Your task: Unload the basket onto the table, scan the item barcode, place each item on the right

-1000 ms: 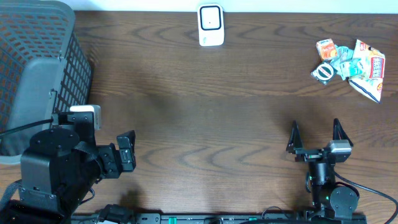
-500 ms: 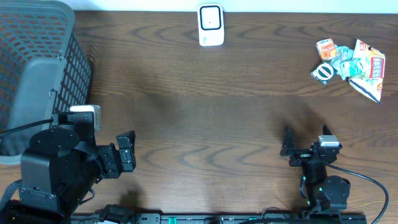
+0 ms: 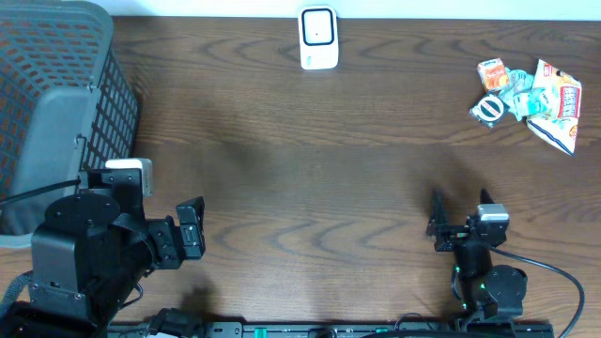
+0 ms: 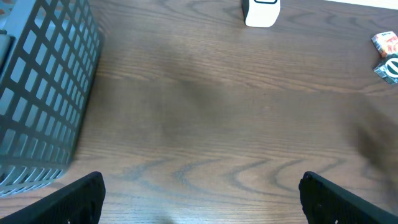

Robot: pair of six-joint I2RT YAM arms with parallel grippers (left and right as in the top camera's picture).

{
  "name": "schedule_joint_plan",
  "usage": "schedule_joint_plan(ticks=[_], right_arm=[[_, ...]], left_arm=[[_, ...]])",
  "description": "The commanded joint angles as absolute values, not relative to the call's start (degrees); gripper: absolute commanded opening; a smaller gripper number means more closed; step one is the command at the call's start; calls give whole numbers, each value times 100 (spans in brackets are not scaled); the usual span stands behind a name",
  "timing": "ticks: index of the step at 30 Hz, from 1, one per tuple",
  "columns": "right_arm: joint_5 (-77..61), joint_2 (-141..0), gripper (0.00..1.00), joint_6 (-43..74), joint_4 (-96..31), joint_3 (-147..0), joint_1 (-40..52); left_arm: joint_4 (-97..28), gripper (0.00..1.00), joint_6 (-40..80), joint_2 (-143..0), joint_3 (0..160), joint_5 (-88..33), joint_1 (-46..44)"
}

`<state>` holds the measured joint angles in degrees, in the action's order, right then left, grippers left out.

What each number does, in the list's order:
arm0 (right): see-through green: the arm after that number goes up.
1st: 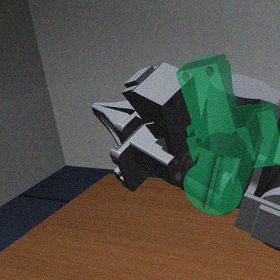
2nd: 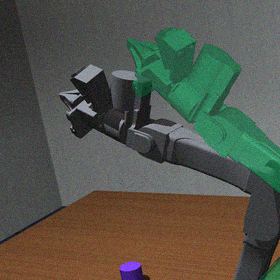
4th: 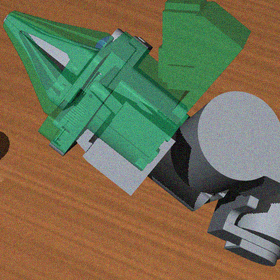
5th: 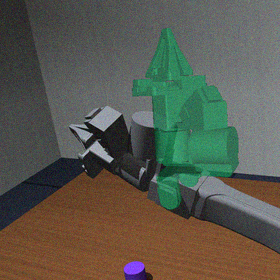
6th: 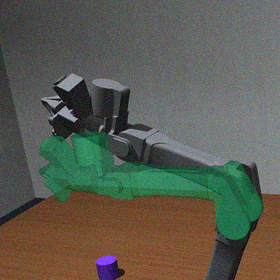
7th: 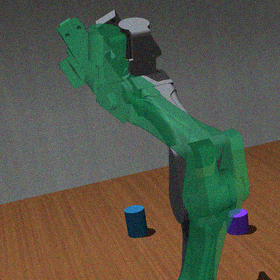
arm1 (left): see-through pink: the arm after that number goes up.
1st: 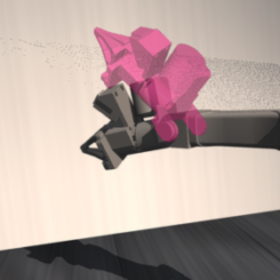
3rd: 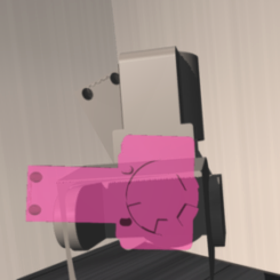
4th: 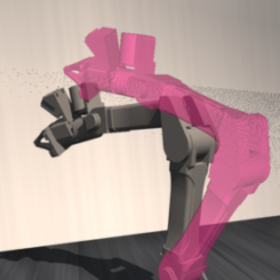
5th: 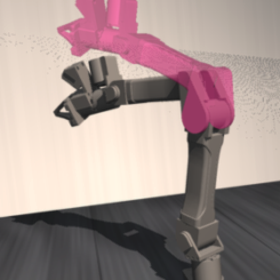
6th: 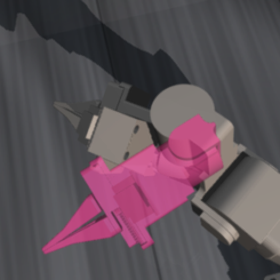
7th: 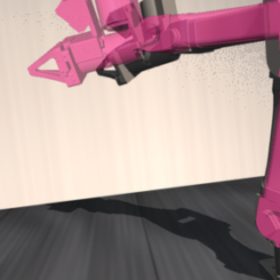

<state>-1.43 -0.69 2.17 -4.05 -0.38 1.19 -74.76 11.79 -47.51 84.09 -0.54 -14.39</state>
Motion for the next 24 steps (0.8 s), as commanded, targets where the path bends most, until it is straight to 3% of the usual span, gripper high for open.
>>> schedule_joint_plan(ticks=[1,24], right_arm=[[-54,-30,99,141,-438,-30,75],[-54,-30,99,167,-471,-32,67]], left_arm=[[-7483,98,1168,-4746,8458,-43,-1420],[-7483,98,1168,-4746,8458,-43,-1420]])
